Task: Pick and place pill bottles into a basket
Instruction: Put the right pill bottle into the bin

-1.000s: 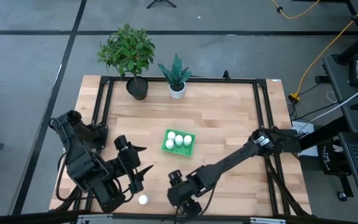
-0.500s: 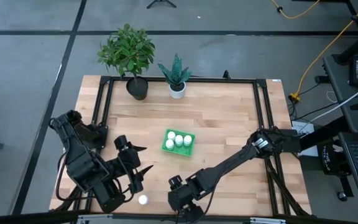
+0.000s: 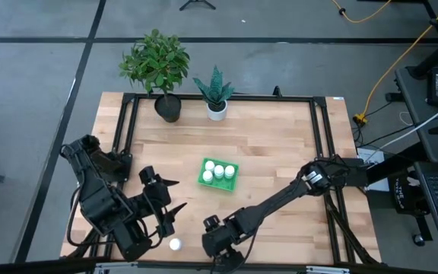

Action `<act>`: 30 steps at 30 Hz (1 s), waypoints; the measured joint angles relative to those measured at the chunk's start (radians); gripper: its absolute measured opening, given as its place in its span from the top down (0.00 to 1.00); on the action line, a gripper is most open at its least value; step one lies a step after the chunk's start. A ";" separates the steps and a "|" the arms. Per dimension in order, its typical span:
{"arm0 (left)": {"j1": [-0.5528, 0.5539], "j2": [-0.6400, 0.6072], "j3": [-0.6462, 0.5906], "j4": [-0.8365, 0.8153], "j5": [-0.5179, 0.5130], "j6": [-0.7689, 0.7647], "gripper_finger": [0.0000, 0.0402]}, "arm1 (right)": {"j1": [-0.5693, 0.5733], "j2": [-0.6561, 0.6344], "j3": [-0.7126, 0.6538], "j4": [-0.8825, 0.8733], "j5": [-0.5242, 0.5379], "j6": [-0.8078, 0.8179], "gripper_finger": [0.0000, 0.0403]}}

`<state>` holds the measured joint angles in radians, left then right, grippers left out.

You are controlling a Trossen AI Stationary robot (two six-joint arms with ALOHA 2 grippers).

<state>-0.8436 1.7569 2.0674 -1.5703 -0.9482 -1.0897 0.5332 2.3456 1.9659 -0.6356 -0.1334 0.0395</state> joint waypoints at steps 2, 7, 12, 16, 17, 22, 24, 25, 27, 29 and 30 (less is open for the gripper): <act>0.000 0.000 0.000 0.000 0.000 0.000 0.27 | -0.007 0.011 0.000 -0.004 -0.002 0.002 0.22; 0.000 0.000 0.000 0.000 0.001 0.000 0.27 | -0.015 0.025 -0.001 -0.016 -0.025 0.013 0.29; 0.000 0.000 0.000 0.000 0.005 0.001 0.27 | -0.014 0.017 -0.001 -0.010 -0.025 0.010 0.44; 0.000 0.000 0.000 0.000 0.005 0.003 0.27 | -0.020 0.016 -0.001 -0.010 -0.027 0.014 0.58; 0.000 0.000 0.000 0.000 0.005 0.003 0.27 | -0.023 0.016 0.000 -0.010 -0.027 0.016 0.58; 0.000 0.000 0.000 0.000 0.006 0.003 0.27 | -0.030 -0.001 0.000 -0.051 -0.009 -0.013 0.58; 0.000 0.000 0.000 0.000 0.006 0.003 0.27 | -0.035 -0.016 0.023 -0.146 0.037 -0.048 0.58; 0.000 0.000 0.000 0.000 0.006 0.003 0.27 | -0.039 -0.019 0.051 -0.201 0.061 -0.071 0.58; 0.000 0.000 0.000 0.000 0.006 0.010 0.27 | -0.049 -0.020 0.125 -0.330 0.123 -0.115 0.58; 0.000 0.000 0.000 0.000 0.004 0.014 0.27 | -0.064 -0.020 0.200 -0.437 0.179 -0.161 0.58; 0.000 0.000 0.000 -0.001 0.001 0.020 0.27 | -0.073 -0.021 0.231 -0.458 0.198 -0.180 0.58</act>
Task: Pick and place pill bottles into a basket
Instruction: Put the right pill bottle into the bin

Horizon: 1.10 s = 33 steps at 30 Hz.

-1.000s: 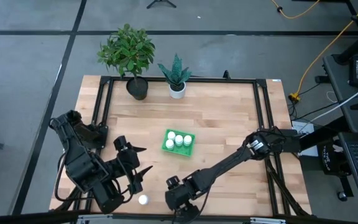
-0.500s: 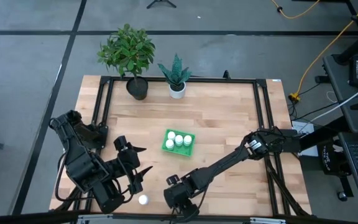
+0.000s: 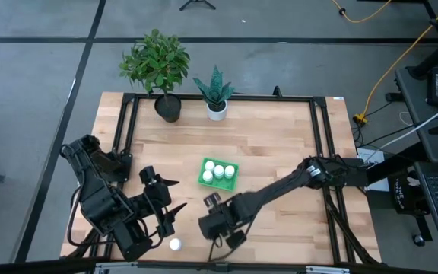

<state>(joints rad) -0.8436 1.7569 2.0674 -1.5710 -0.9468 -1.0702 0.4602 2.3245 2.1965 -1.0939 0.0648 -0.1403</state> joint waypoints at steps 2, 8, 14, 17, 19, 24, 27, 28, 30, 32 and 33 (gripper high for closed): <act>0.000 0.000 0.000 0.000 -0.001 0.008 0.27 | -0.020 0.000 0.071 -0.047 0.022 -0.023 0.58; 0.000 0.000 0.000 0.000 -0.001 0.033 0.27 | -0.104 -0.014 0.151 -0.077 0.032 -0.057 0.58; -0.013 -0.004 0.000 0.000 -0.003 0.055 0.27 | -0.188 -0.022 0.134 -0.203 0.031 -0.079 0.58; -0.021 -0.005 0.000 0.000 -0.005 0.080 0.27 | -0.220 -0.022 0.134 -0.203 -0.011 -0.092 0.58; -0.022 -0.007 0.000 0.000 -0.005 0.097 0.27 | -0.236 -0.024 0.134 -0.200 -0.048 -0.102 0.58; -0.022 -0.013 0.000 0.000 -0.025 0.156 0.27 | -0.271 -0.037 0.086 -0.176 -0.139 -0.135 0.58; -0.021 -0.025 0.000 0.000 -0.030 0.189 0.27 | -0.288 -0.053 0.009 -0.166 -0.164 -0.135 0.58; -0.020 -0.029 0.000 0.000 -0.030 0.200 0.27 | -0.290 -0.065 -0.017 -0.157 -0.166 -0.135 0.58; -0.013 -0.036 0.000 0.000 -0.031 0.228 0.27 | -0.291 -0.097 -0.065 -0.129 -0.167 -0.138 0.58; -0.004 -0.044 -0.001 0.000 -0.035 0.263 0.27 | -0.291 -0.138 -0.122 -0.067 -0.169 -0.151 0.58; 0.003 -0.050 -0.001 0.000 -0.042 0.281 0.27 | -0.290 -0.161 -0.155 -0.030 -0.172 -0.155 0.58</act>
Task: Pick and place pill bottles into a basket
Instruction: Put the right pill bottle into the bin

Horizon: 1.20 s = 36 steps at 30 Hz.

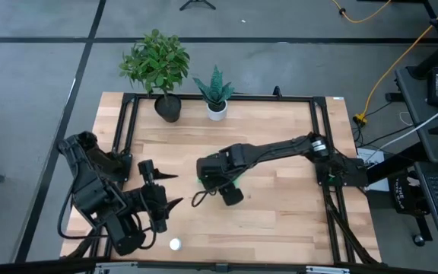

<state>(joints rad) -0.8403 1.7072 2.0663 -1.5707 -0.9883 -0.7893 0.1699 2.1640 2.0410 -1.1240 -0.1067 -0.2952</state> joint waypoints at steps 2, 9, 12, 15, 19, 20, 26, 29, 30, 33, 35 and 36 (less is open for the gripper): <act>0.013 -0.015 -0.010 0.001 -0.013 0.036 0.27 | 0.000 -0.051 -0.080 0.081 -0.001 0.001 0.58; 0.070 -0.144 -0.188 -0.002 -0.035 0.023 0.27 | -0.014 -0.268 -0.403 0.323 0.028 0.070 0.58; 0.099 -0.196 -0.275 0.000 -0.048 -0.022 0.27 | -0.016 -0.349 -0.520 0.398 0.032 0.102 0.58; 0.135 -0.232 -0.336 -0.001 -0.049 -0.060 0.27 | -0.018 -0.404 -0.615 0.467 0.034 0.109 0.58; 0.180 -0.240 -0.357 0.001 -0.050 -0.069 0.27 | -0.018 -0.417 -0.671 0.519 0.034 0.108 0.58; 0.191 -0.240 -0.357 0.005 -0.050 -0.067 0.27 | -0.019 -0.417 -0.673 0.516 0.034 0.105 0.58; 0.254 -0.240 -0.357 0.071 -0.050 -0.064 0.27 | -0.033 -0.406 -0.674 0.513 0.005 0.053 0.58; 0.271 -0.240 -0.357 0.107 -0.049 -0.063 0.27 | -0.051 -0.406 -0.674 0.508 0.002 0.020 0.58; 0.275 -0.240 -0.357 0.118 -0.049 -0.062 0.27 | -0.058 -0.406 -0.674 0.502 -0.001 0.007 0.58; 0.281 -0.240 -0.357 0.146 -0.049 -0.062 0.27 | -0.078 -0.406 -0.689 0.520 -0.030 -0.015 0.57; 0.281 -0.240 -0.357 0.153 -0.049 -0.062 0.27 | -0.084 -0.406 -0.718 0.538 -0.046 -0.021 0.58; 0.281 -0.240 -0.357 0.156 -0.049 -0.062 0.27 | -0.084 -0.406 -0.725 0.546 -0.052 -0.022 0.58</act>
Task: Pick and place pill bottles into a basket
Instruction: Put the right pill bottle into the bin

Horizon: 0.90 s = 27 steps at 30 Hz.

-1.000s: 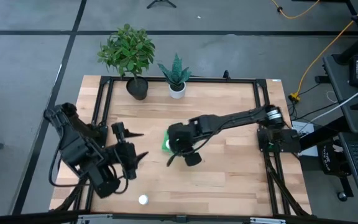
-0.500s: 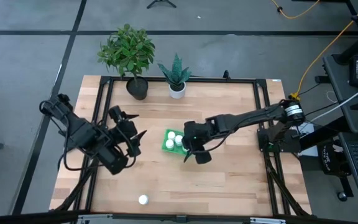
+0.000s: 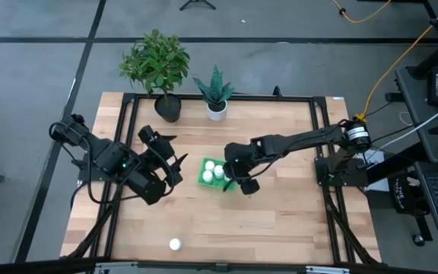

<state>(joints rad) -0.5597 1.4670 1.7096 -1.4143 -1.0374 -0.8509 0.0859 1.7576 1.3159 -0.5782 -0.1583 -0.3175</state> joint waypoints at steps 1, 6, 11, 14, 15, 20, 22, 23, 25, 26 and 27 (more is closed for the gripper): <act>0.000 0.000 0.000 0.001 0.000 0.000 0.27 | 0.001 -0.002 -0.008 0.006 -0.002 0.000 0.58; 0.000 0.000 0.000 0.006 0.000 0.000 0.27 | 0.004 0.000 -0.032 0.018 -0.020 -0.002 0.58; 0.000 0.000 0.000 0.006 0.000 0.000 0.27 | 0.004 0.000 -0.032 0.041 -0.021 -0.002 0.58; 0.000 0.000 0.000 0.005 -0.001 0.000 0.27 | 0.004 0.000 -0.032 0.047 -0.028 -0.002 0.57; 0.000 0.000 0.000 0.005 -0.001 0.005 0.27 | 0.004 0.000 -0.032 0.050 -0.028 -0.001 0.57; 0.000 0.000 0.000 0.005 -0.001 0.026 0.27 | 0.004 0.000 -0.032 0.055 -0.028 0.003 0.57; 0.000 0.001 0.000 0.005 -0.001 0.027 0.27 | 0.004 0.004 -0.032 0.059 -0.028 0.002 0.57; 0.000 0.001 0.000 0.005 -0.001 0.029 0.27 | 0.004 0.011 -0.032 0.067 -0.028 0.002 0.57; 0.000 0.001 0.000 0.005 -0.001 0.038 0.27 | 0.004 0.026 -0.032 0.065 -0.028 0.002 0.57; 0.000 0.001 0.000 0.005 -0.001 0.041 0.27 | 0.004 0.036 -0.032 0.069 -0.028 0.002 0.57; 0.000 0.001 0.000 0.005 -0.001 0.042 0.27 | 0.006 0.044 -0.032 0.069 -0.028 0.002 0.57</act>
<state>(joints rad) -0.5598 1.4677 1.7100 -1.4094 -1.0382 -0.8089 0.0916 1.8019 1.2839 -0.5090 -0.1867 -0.3153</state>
